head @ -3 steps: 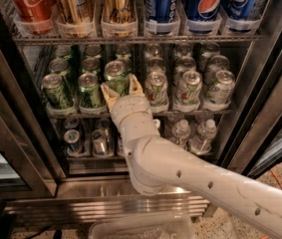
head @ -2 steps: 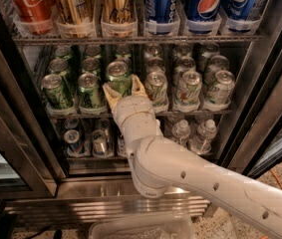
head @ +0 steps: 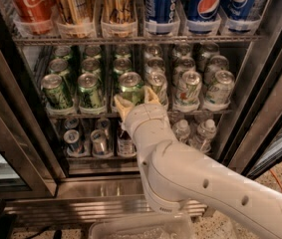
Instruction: Pick green can from middle shelf of fridge
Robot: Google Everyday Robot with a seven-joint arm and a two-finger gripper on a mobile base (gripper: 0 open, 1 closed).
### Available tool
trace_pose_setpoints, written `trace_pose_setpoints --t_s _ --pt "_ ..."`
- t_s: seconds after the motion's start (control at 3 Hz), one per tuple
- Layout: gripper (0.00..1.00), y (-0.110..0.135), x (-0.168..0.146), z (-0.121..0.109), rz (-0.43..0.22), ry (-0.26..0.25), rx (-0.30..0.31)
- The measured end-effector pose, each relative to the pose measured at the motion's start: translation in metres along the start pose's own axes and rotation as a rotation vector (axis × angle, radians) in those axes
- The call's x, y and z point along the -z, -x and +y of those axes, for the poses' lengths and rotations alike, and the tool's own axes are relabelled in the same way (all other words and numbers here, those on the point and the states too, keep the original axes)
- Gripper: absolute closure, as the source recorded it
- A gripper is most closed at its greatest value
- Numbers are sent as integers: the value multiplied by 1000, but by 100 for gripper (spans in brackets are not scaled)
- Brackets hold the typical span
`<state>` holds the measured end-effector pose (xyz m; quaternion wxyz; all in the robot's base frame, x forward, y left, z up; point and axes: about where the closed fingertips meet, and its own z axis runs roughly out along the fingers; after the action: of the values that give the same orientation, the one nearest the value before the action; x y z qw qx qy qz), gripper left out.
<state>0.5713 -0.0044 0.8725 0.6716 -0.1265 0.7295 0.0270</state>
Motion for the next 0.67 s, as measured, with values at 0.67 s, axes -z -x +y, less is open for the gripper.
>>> trace_pose_setpoints --t_s 0.67 --pt "100 5 32 -49 97 54 47"
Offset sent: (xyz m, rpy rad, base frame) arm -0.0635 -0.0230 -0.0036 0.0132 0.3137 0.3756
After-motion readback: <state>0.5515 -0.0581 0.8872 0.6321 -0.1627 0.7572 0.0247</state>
